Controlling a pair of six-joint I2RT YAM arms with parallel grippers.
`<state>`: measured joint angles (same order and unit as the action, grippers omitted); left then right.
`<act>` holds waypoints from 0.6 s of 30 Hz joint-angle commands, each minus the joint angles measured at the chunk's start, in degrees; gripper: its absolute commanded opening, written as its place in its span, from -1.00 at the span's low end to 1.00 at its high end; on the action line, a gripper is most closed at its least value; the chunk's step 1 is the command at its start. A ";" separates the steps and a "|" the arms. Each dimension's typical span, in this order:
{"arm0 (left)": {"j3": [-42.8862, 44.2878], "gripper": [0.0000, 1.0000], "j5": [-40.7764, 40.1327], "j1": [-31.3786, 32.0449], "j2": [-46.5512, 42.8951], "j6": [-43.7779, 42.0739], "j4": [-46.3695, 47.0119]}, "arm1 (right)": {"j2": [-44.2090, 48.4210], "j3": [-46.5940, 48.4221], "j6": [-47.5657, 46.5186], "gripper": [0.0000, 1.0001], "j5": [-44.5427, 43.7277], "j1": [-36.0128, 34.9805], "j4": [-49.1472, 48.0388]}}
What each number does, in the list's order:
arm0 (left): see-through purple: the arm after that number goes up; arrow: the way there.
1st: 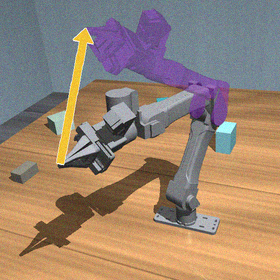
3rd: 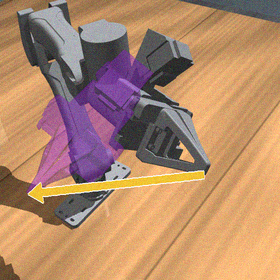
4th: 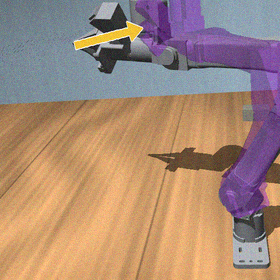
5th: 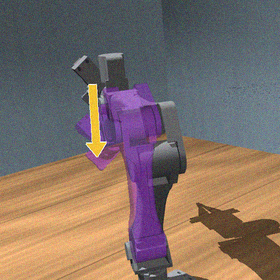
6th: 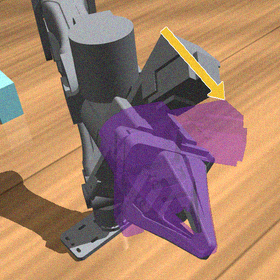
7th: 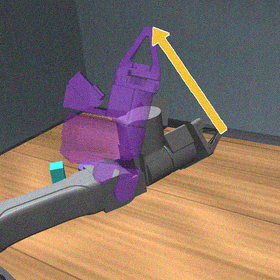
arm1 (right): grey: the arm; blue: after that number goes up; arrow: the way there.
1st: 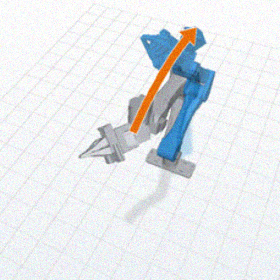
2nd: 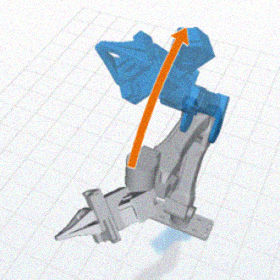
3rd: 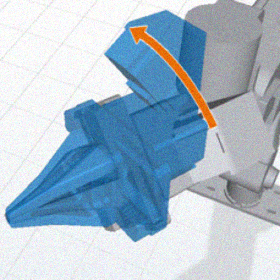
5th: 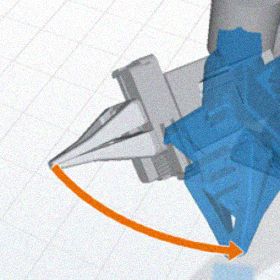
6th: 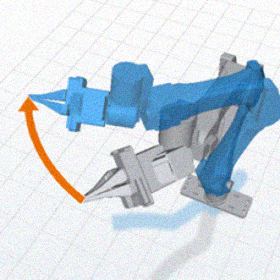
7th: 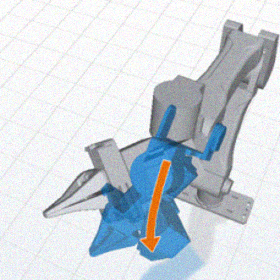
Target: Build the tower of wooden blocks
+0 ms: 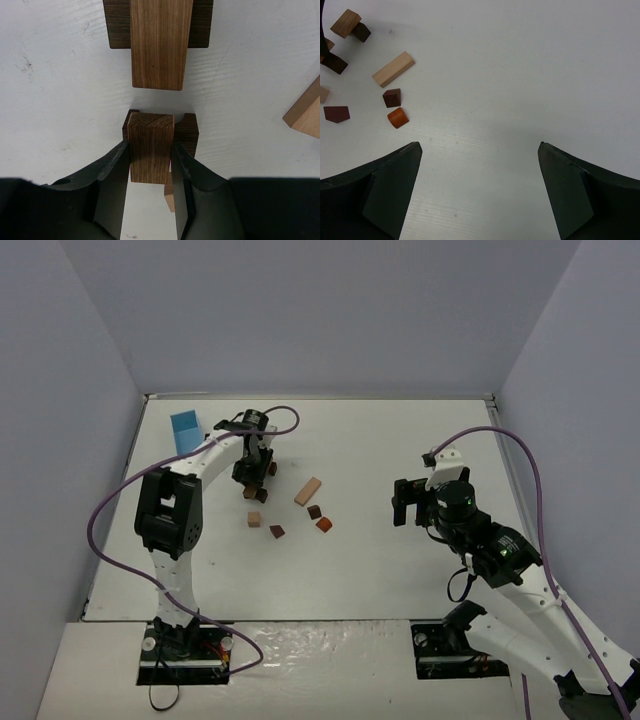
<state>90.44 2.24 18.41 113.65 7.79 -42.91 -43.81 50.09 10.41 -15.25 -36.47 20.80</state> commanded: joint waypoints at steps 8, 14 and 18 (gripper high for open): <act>-0.33 -0.55 0.77 0.13 -1.45 -1.39 1.99 | -0.31 0.88 0.44 1.00 -1.89 -0.18 -3.38; -1.21 -0.48 0.68 0.13 -2.21 -1.44 2.13 | -0.01 0.68 1.31 1.00 -1.63 -0.23 -3.39; -1.67 -0.32 0.56 0.13 -2.39 -1.46 2.13 | 0.22 0.54 1.45 1.00 -1.27 -0.27 -3.39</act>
<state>89.23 2.83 18.41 113.80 7.42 -41.60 -43.79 50.09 10.96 -15.25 -36.47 20.80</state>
